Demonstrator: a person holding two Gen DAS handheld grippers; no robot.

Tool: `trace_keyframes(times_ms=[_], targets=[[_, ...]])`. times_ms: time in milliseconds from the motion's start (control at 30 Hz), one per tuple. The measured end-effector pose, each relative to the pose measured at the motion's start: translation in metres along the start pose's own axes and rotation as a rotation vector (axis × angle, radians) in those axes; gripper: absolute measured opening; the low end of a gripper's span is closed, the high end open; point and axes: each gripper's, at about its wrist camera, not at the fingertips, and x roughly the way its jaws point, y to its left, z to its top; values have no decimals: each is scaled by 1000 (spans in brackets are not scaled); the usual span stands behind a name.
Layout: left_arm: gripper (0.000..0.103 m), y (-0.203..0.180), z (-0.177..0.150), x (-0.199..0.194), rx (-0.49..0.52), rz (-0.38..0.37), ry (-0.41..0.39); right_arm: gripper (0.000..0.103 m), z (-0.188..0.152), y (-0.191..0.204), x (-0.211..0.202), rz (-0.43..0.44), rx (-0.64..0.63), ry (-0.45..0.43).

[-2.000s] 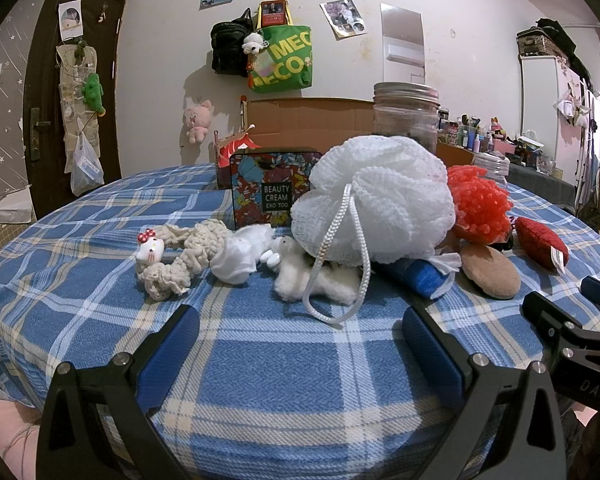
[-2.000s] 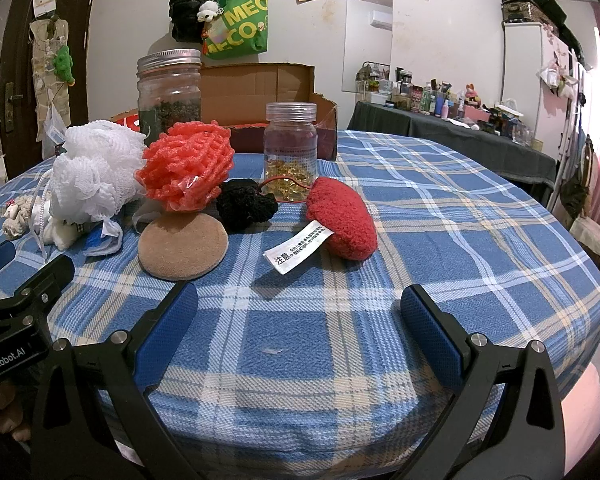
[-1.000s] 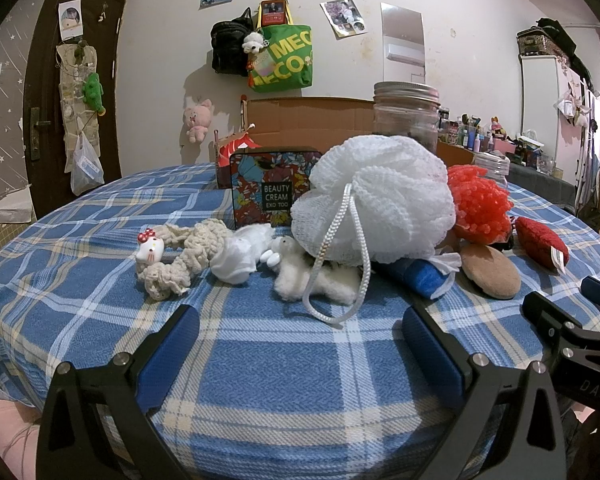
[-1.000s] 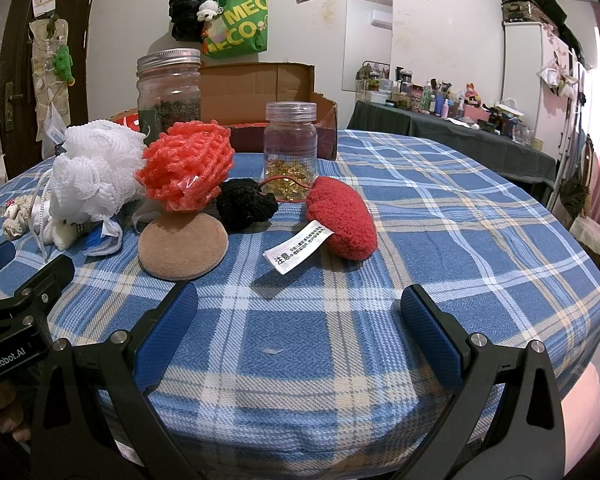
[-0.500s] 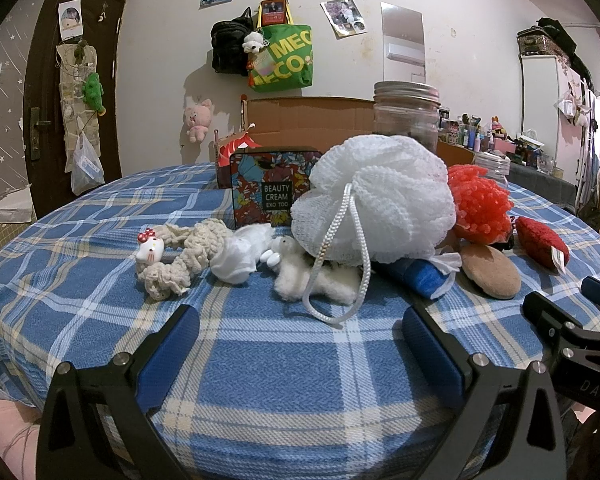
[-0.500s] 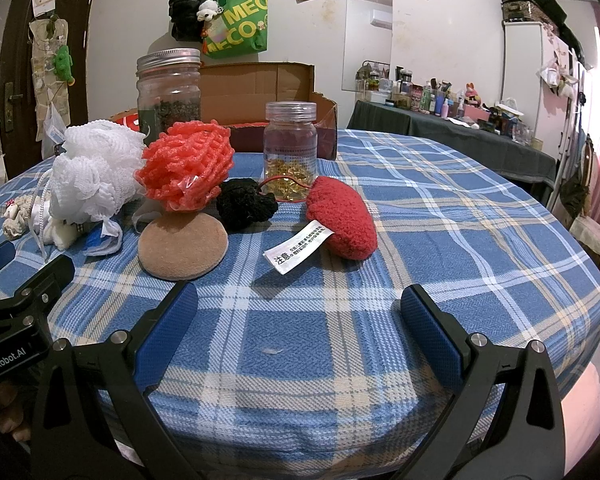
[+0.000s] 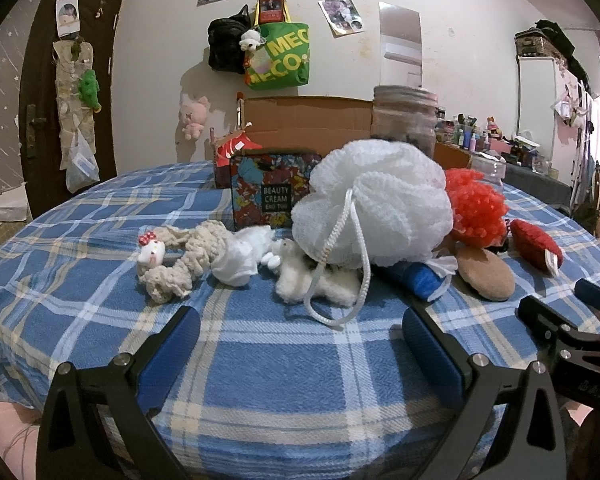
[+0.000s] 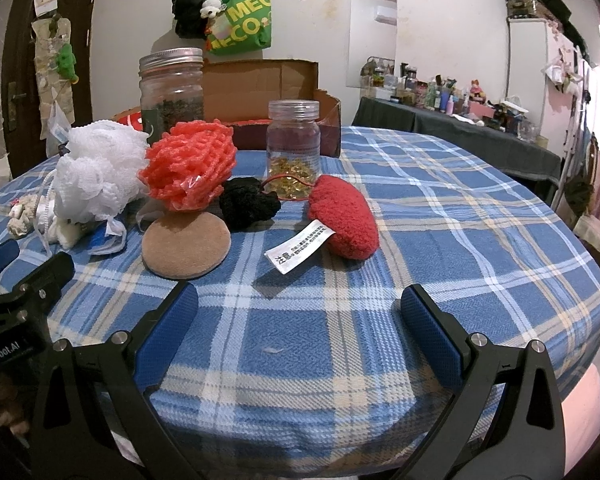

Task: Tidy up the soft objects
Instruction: 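Grasp the white rope doll with the left tool while the right tool grasps the red fuzzy heart plush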

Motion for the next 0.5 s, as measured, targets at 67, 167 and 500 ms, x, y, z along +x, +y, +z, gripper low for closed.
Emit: trace_keyframes(times_ms=[67, 167, 500], targets=[[103, 4, 5, -6, -6, -7, -21, 103, 3, -1, -1, 11, -1, 2], [103, 6, 15, -12, 2, -21, -45, 103, 11, -5, -7, 36, -3, -6], [103, 32, 42, -17, -30, -32, -53, 103, 33, -17, -12, 31, -2, -65]])
